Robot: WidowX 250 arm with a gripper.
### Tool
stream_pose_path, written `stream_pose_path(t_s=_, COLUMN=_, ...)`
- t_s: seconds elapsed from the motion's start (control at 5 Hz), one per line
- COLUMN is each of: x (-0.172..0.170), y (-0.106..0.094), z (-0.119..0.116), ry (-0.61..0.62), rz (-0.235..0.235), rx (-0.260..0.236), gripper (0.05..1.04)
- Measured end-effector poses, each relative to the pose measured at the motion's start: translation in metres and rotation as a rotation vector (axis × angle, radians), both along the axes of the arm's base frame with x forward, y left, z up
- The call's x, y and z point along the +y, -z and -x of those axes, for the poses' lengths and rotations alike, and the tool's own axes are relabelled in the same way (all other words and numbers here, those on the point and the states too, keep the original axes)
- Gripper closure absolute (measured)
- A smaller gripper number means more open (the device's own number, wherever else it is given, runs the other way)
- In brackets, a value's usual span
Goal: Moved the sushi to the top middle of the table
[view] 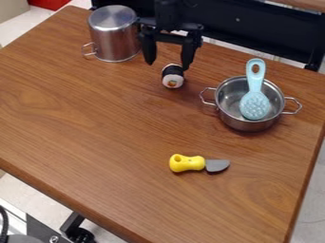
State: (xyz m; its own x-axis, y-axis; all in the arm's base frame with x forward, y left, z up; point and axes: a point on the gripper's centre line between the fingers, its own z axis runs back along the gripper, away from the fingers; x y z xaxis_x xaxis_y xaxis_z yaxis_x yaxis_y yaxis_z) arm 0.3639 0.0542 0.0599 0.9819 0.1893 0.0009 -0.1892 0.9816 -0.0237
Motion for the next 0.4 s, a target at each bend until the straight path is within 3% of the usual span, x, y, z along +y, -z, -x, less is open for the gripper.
stream_pose_path(t_s=0.4, x=-0.044, y=-0.002, z=0.047, ry=0.152, rz=0.010, rx=0.008, gripper=0.083)
